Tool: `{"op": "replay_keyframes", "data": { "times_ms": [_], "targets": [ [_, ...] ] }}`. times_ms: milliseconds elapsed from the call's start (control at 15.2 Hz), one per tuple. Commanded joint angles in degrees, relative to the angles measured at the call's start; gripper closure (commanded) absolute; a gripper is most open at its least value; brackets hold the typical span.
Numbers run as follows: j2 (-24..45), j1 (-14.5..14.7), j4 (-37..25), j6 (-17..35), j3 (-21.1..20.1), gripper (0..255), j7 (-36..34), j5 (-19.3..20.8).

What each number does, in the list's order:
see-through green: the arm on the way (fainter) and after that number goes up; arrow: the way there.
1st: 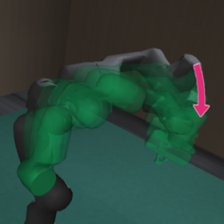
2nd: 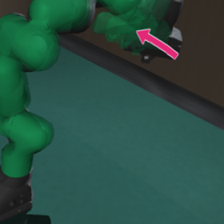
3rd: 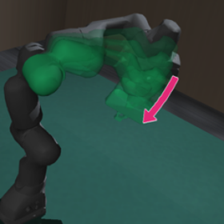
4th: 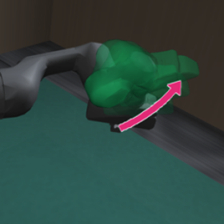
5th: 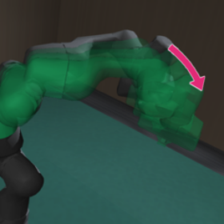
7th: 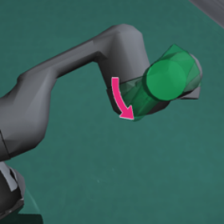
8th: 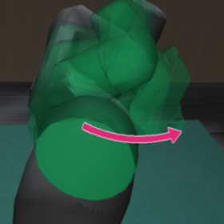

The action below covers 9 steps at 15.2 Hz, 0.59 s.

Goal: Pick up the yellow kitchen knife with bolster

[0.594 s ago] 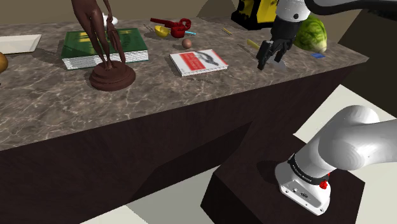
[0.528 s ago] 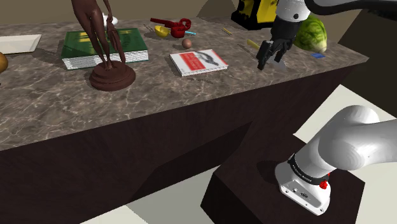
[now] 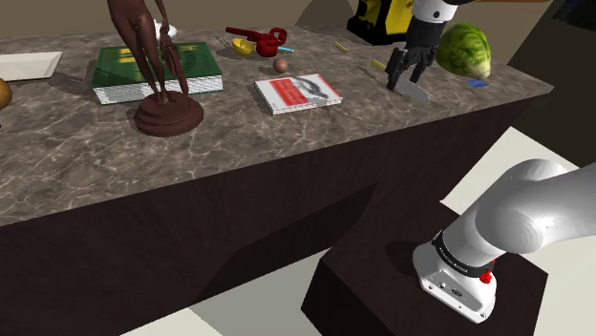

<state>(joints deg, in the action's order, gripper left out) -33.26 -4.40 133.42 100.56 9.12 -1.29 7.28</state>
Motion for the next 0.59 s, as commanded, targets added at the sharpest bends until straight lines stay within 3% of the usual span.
{"op": "replay_keyframes", "data": {
  "times_ms": [0,528],
  "targets": [
    [4.0,-0.6,-3.0,0.5,2.4,0,2.1,-0.2],
    [20.6,-2.5,-16.3,1.1,11.5,0,11.5,-4.3]
  ]
}}
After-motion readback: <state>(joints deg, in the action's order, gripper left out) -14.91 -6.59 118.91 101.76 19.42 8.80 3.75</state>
